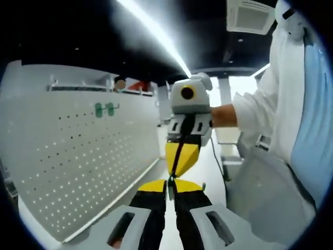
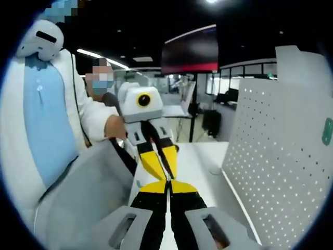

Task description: Insert the hook assembly into the mounting plate slot until the hook locks in place.

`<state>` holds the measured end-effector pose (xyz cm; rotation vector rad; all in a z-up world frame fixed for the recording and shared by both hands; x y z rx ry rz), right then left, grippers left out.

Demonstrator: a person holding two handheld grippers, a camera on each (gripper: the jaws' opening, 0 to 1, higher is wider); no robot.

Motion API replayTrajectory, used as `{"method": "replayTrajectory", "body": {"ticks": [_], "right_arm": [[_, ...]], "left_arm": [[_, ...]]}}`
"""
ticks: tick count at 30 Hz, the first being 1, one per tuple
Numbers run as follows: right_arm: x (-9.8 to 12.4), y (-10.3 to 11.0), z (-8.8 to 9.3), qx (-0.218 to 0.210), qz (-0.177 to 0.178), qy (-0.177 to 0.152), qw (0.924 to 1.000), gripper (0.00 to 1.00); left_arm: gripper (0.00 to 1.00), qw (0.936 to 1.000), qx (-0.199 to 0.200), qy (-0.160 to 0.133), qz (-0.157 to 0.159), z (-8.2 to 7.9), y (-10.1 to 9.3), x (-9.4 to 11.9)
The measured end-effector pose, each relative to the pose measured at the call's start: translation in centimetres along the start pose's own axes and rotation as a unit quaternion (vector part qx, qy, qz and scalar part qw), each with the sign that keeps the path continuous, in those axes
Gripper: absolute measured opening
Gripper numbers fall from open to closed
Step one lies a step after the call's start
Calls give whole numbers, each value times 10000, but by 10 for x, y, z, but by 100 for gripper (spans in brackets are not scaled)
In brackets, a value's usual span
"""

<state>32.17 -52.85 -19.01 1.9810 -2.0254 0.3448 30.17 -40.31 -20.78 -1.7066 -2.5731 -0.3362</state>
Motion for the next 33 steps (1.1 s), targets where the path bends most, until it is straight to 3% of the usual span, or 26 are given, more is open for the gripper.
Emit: {"method": "replayTrajectory", "body": {"ticks": [8, 17, 28, 33], "right_arm": [[1, 2, 2, -51, 11, 31, 10000, 0], [0, -3, 2, -123, 231, 0, 9997, 1], [3, -9, -7, -220, 1034, -269, 9940, 3], [9, -10, -19, -196, 1738, -498, 9833, 3]], "left_arm": [[2, 9998, 157, -64, 118, 2, -4, -2], [1, 9990, 409, -121, -91, 4, 0, -3], [1, 9968, 546, -114, -570, 2, 13, -1], [1, 9945, 596, -104, -850, -1, 24, -3]]}}
Point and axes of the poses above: the point that each gripper's makers call its tool centre point, and the gripper's own axes: x roughly backward along the fingers, y roughly to its left, z roughly out of its underside, the point moved 7 cm from there along x, roughly backward along the fingers, and after that the axes turned 5 degrees about -x, right-handed, at the moved point
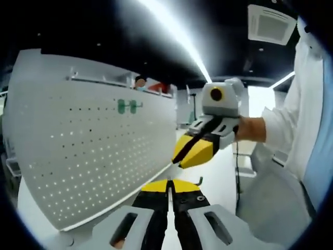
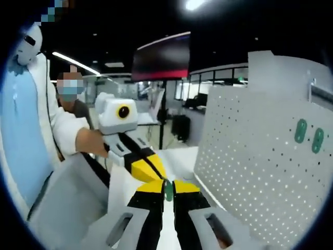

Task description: Insert the hook assembly into the mounting plate slot until the hook locks in place.

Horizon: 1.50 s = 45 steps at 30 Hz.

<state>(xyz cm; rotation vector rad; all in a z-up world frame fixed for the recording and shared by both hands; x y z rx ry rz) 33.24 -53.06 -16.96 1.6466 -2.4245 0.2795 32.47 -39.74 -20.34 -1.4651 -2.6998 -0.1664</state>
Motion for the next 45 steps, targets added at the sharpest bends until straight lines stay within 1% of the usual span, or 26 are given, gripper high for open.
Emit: {"method": "replayTrajectory", "body": {"ticks": [1, 2, 4, 6, 7, 8, 11, 13, 14, 15, 17, 19, 20, 21, 22, 23, 25, 29, 31, 33, 34, 39, 43, 45], "right_arm": [[2, 0, -3, 27, 152, -48, 9999, 3], [2, 1, -4, -14, 260, -49, 9997, 3], [5, 2, -6, 57, 542, -60, 9985, 3], [6, 4, -7, 99, 738, -86, 9972, 2], [6, 6, -7, 68, 753, -108, 9971, 2], [7, 6, -7, 0, 882, -137, 9960, 3], [9, 5, -4, 101, 1207, -98, 9926, 4], [10, 4, -4, 37, 1315, -255, 9910, 7], [12, 4, -3, -35, 1404, -282, 9897, 8], [14, 3, -3, 33, 1535, -283, 9877, 9], [17, -1, -1, 300, 1849, -193, 9821, 9], [16, 0, 0, 251, 1919, -284, 9807, 11], [15, -1, 2, 236, 1923, -262, 9807, 12], [14, -2, 4, 268, 2030, -187, 9786, 15], [13, -2, 6, 286, 2052, -187, 9781, 17], [12, -1, 7, 269, 2044, -173, 9784, 16], [11, -2, 9, 316, 2164, -187, 9756, 16], [7, -4, 13, 361, 2294, -184, 9725, 23], [5, -4, 14, 358, 2328, -225, 9716, 21], [4, -5, 14, 457, 2406, -243, 9693, 19], [3, -5, 15, 465, 2397, -250, 9694, 18], [2, -6, 14, 516, 2443, -328, 9678, 10], [1, -8, 14, 623, 2487, -287, 9662, 3], [1, -9, 13, 630, 2510, -337, 9653, 3]], "left_arm": [[1, 10000, 1, 12, -32, -1, 2, -1], [1, 9999, -16, 57, -127, -2, 4, -3], [1, 9997, -30, 96, -219, -3, 8, -5], [1, 9993, -73, 132, -329, -6, 11, -9], [1, 9992, -83, 134, -367, -8, 12, -11], [1, 9991, -70, 132, -396, -9, 13, -13], [1, 9987, -29, 130, -496, -15, 18, -20], [1, 9984, -8, 137, -542, -17, 20, -23], [1, 9983, 6, 127, -567, -18, 21, -26], [1, 9982, 30, 130, -581, -19, 22, -27], [1, 9981, 65, 126, -607, -21, 23, -30], [1, 9980, 115, 120, -616, -22, 23, -33], [1, 9979, 130, 131, -627, -22, 23, -35], [1, 9978, 139, 143, -629, -22, 23, -35], [1, 9978, 155, 144, -626, -22, 23, -36], [1, 9978, 180, 140, -622, -22, 23, -37], [1, 9980, 217, 127, -588, -23, 22, -38], [1, 9983, 280, 86, -513, -25, 18, -39], [1, 9981, 323, 89, -524, -27, 18, -39], [1, 9979, 395, 83, -498, -28, 17, -39], [1, 9980, 413, 72, -483, -28, 16, -40], [1, 9978, 478, 67, -462, -32, 14, -40], [1, 9977, 498, 62, -461, -34, 12, -41], [1, 9976, 511, 64, -457, -34, 11, -42]]}}
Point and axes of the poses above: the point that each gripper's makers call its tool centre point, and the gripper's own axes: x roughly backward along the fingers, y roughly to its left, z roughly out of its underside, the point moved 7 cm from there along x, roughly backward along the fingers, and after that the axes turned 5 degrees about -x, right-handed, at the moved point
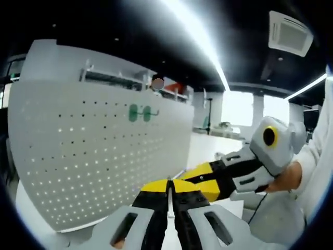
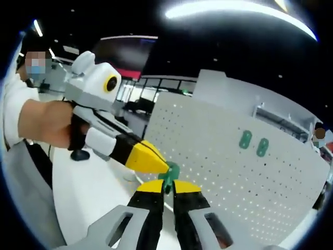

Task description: Insert the hook assembly into the mounting plate slot until the hook locks in place.

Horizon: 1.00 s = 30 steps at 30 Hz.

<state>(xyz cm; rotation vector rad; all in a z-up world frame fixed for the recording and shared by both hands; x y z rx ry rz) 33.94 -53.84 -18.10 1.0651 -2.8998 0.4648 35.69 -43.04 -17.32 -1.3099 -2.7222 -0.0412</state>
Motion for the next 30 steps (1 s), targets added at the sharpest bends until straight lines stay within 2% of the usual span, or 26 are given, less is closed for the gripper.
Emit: {"method": "replayTrajectory", "body": {"ticks": [20, 25, 30], "right_arm": [[0, 0, -2, 77, 99, 8, 9999, 1], [0, 0, -3, 5, 95, 28, 10000, 1], [1, -1, -3, -44, 130, 28, 9999, 0]], "left_arm": [[1, 9998, 176, -29, -26, -1, -2, 0], [2, 9999, 146, -31, -19, -1, -2, 0], [2, 10000, -52, -54, -16, -2, -4, -1]]}}
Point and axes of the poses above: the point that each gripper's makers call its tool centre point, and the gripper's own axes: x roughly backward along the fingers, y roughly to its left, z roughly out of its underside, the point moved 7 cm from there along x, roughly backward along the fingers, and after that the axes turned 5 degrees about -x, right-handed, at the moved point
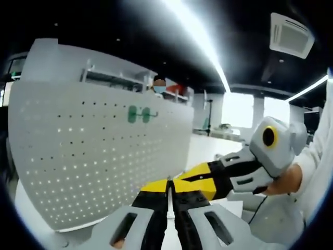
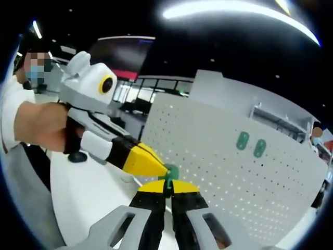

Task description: Insert the hook assembly into the mounting plate slot until the hook locks in place.

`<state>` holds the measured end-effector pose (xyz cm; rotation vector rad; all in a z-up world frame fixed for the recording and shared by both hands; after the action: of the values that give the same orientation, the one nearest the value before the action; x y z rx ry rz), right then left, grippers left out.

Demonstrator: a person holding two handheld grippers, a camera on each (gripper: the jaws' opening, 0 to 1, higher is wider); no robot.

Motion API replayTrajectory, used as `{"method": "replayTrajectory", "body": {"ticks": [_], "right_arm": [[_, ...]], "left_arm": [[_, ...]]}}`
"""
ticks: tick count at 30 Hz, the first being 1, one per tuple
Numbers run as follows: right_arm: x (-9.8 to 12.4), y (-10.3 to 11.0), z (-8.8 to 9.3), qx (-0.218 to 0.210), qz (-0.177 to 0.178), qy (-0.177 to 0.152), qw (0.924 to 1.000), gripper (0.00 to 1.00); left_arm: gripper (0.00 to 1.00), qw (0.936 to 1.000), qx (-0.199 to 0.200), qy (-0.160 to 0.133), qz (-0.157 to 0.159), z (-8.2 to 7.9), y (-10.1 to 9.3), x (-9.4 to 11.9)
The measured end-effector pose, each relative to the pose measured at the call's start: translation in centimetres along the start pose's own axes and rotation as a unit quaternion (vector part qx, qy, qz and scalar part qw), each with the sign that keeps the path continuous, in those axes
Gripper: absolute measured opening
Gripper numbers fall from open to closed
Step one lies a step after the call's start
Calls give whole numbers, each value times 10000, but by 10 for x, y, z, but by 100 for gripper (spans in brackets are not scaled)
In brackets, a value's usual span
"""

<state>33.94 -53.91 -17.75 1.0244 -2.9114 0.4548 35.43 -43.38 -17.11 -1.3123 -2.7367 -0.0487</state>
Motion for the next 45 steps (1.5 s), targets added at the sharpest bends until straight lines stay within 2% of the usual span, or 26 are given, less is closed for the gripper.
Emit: {"method": "replayTrajectory", "body": {"ticks": [6, 17, 24, 35, 45], "right_arm": [[2, -4, -1, -80, 73, -37, 9999, 0], [6, -17, -1, -267, 241, -35, 9993, 0], [10, -25, -2, -340, 368, -61, 9987, 0], [16, -43, -1, -473, 722, -61, 9962, 0], [18, -66, -5, -590, 1120, -146, 9918, 0]], "left_arm": [[3, 9997, -244, -71, 41, -1, -1, -1], [14, 9987, -467, -179, 126, -1, -5, 3], [25, 9979, -460, -348, 289, -2, -8, 8], [44, 9955, -554, -433, 643, -1, -18, 15], [62, 9953, -585, -460, 621, 0, -21, 24]]}}
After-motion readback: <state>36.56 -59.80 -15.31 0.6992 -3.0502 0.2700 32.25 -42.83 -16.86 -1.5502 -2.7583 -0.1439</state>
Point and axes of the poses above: the point that each gripper's makers call its tool centre point, and the gripper's own axes: x roughly backward along the fingers, y roughly to its left, z roughly out of its underside, the point moved 7 cm from there along x, roughly backward along the fingers, and after that the axes turned 5 degrees about -x, right-handed, at the moved point
